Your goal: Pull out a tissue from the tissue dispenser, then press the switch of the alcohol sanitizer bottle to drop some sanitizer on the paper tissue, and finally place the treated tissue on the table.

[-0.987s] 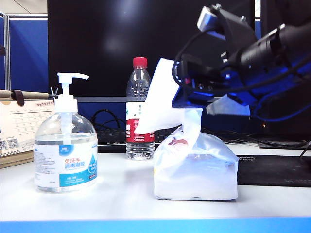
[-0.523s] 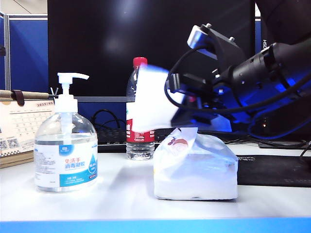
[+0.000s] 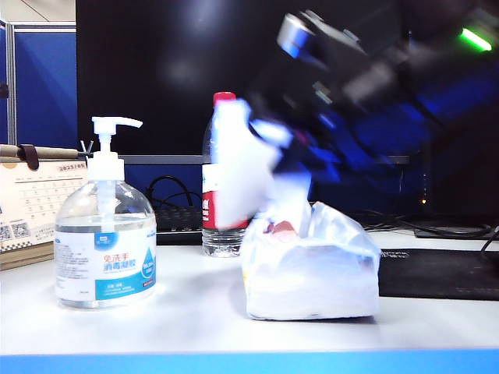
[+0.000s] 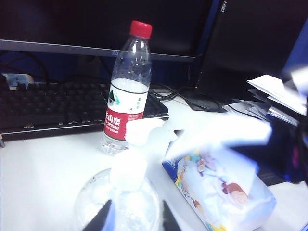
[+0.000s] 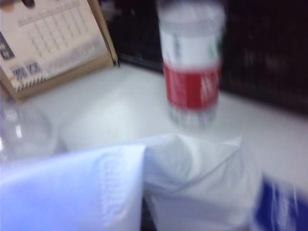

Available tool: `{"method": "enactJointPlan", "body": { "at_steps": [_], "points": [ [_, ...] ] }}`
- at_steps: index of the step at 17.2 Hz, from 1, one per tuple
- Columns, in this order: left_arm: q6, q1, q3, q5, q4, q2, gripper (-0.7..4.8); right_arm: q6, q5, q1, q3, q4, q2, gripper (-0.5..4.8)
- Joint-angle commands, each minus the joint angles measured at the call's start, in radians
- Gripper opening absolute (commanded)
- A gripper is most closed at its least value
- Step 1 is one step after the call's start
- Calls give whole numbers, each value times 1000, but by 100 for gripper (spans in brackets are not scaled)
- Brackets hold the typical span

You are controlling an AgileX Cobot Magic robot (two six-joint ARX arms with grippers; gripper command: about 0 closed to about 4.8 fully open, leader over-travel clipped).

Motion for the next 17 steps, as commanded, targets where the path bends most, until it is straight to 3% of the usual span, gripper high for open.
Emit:
{"method": "enactJointPlan", "body": {
  "at_steps": [1,5,9,12,17],
  "points": [
    [4,0,3,-6,10,-1,120,-98,-4,40,125,-235,-4,-6],
    [5,0,6,-111,46,-1,120,-101,3,135,162,-247,-52,-6],
    [4,0,5,-109,63,-1,118,-104,35,244,162,-267,-56,-6],
    [3,0,5,-92,71,0,119,-104,75,240,162,-267,-56,-6],
    [-16,0,6,-95,114,6,121,-103,37,249,163,-258,-55,-6]
  ]
}}
